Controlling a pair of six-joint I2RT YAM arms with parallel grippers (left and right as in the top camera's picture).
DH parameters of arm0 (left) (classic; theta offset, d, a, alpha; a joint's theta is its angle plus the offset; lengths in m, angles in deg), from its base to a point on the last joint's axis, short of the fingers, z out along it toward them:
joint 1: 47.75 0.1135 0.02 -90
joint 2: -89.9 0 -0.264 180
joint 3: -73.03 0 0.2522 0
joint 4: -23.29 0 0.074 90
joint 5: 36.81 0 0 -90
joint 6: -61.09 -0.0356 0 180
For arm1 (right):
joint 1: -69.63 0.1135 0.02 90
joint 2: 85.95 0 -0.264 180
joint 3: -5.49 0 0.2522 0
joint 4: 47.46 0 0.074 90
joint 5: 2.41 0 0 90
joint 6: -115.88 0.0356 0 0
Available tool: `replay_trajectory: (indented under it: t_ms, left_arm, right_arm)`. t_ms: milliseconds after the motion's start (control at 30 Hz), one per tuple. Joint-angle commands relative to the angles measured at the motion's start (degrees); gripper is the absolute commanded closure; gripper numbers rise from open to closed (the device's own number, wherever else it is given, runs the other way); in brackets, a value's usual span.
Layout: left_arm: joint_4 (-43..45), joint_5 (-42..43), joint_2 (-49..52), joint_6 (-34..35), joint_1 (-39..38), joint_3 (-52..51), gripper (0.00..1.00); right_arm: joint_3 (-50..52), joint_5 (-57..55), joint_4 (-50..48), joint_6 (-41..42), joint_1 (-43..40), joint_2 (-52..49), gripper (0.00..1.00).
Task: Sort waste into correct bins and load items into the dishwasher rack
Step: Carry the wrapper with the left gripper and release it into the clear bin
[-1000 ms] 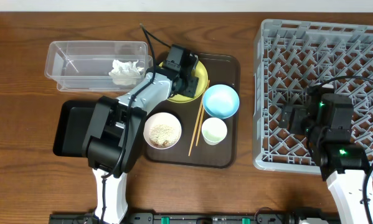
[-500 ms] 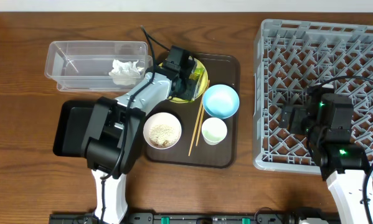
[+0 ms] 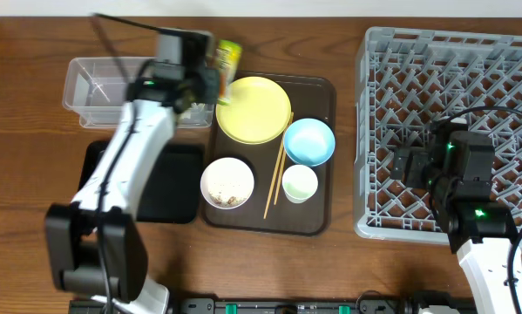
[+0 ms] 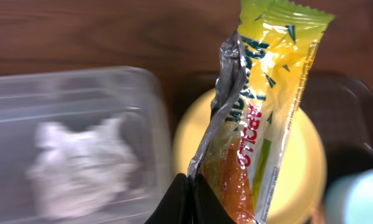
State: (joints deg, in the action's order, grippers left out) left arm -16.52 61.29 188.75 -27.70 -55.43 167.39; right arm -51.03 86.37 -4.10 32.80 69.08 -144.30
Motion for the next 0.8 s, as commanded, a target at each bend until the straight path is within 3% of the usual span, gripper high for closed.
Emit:
replay_trajectory:
  t_ms: [0,267,367,433,500,600,767]
  left_arm:
    - [-1.1,-3.0,-0.2,3.1,4.6,0.2,0.94]
    - [-2.0,-3.1,2.3,27.6,12.9,0.1,0.94]
    - [-2.0,-3.1,3.9,34.0,13.9,0.1,0.89]
    - [-1.9,-3.1,4.7,35.1,14.1,0.1,0.83]
    - [-2.0,-3.0,4.9,35.1,14.0,0.1,0.62]
    - [-2.0,-2.5,4.5,34.6,14.0,0.1,0.60]
    - [-2.5,-0.6,0.5,28.8,13.7,0.1,0.48]
  right_arm:
    - [-1.3,0.2,0.0,-0.6,0.6,0.2,0.01]
    - [-1.3,0.2,0.0,-0.6,0.6,0.2,0.01]
    - [-1.3,0.2,0.0,-0.6,0.6,0.2,0.01]
    - [-1.3,0.2,0.0,-0.6,0.6,0.2,0.01]
    - [-1.3,0.2,0.0,-0.6,0.6,0.2,0.01]
    - [-1.3,0.2,0.0,-0.6,0.6,0.2,0.01]
    - [-1.3,0.2,0.0,-0.6,0.6,0.2,0.01]
